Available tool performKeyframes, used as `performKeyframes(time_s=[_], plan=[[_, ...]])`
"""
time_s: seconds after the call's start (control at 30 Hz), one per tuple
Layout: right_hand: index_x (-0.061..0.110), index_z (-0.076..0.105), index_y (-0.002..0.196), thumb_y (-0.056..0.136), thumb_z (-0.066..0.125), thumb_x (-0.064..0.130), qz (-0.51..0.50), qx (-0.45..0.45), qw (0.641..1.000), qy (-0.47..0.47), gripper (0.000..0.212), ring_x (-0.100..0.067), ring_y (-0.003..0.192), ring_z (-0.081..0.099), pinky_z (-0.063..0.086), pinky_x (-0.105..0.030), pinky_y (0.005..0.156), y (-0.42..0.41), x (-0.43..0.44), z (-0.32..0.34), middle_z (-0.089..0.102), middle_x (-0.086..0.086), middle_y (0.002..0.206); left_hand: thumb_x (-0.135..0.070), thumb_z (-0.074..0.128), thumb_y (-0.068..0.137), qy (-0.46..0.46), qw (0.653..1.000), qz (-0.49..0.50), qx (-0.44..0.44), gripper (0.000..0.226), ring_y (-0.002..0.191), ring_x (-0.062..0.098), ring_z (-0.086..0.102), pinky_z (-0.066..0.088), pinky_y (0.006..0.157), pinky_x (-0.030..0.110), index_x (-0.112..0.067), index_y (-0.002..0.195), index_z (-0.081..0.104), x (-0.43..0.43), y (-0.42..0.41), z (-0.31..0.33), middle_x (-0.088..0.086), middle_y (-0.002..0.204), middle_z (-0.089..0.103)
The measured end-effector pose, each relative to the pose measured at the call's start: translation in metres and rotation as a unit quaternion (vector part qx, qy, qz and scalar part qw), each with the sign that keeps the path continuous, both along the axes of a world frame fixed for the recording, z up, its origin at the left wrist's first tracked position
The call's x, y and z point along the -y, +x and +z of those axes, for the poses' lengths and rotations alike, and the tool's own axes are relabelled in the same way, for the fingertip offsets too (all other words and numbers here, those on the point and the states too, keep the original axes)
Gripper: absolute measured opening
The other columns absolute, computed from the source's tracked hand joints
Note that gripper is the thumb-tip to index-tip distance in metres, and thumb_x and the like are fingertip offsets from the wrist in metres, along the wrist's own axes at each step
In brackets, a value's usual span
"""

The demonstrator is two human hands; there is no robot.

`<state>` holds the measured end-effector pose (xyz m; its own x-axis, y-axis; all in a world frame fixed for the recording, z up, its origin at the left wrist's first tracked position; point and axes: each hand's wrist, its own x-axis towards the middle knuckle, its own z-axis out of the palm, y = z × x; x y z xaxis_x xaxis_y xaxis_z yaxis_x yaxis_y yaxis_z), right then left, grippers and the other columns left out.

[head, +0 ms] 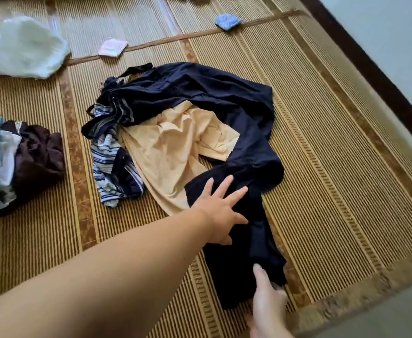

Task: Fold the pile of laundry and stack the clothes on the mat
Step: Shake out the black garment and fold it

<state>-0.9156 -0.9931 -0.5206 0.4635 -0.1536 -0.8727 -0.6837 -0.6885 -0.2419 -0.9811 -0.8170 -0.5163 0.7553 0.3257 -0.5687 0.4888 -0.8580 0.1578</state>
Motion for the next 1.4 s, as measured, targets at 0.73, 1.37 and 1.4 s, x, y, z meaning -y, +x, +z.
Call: performKeyframes(time_s=[0.73,1.37,1.4], plan=[[0.012,0.028,0.147,0.066,0.083,0.049,0.381,0.183,0.904,0.059,0.104,-0.032,0.127,0.045,0.042,-0.043,0.098,0.075,-0.059,-0.006,0.044,-0.013,0.141,-0.061,0.053,0.087,-0.165,0.783,0.587,0.127,0.084,0.145,0.027,0.01,0.019,0.117,0.041,-0.043,0.152,0.002,0.067,-0.073,-0.024,-0.002,0.159,0.006],[0.039,0.07,0.102,0.075,0.08,0.021,0.819,-0.02,0.483,0.309,0.033,0.001,0.091,0.066,0.047,-0.011,0.078,-0.009,-0.211,0.248,0.071,0.018,0.099,-0.012,0.083,0.065,-0.442,0.455,0.634,0.441,0.094,0.118,0.006,0.059,0.05,0.098,0.027,-0.031,0.144,0.034,0.021,-0.155,0.072,-0.012,0.127,0.063],[0.039,0.069,0.105,0.072,0.08,0.024,0.835,-0.053,0.456,0.303,0.038,0.0,0.096,0.066,0.047,-0.011,0.081,-0.017,-0.219,0.259,0.07,0.018,0.104,-0.012,0.082,0.068,-0.421,0.469,0.636,0.446,0.086,0.116,0.004,0.059,0.051,0.094,0.021,-0.03,0.14,0.039,0.019,-0.169,0.082,-0.014,0.122,0.066]])
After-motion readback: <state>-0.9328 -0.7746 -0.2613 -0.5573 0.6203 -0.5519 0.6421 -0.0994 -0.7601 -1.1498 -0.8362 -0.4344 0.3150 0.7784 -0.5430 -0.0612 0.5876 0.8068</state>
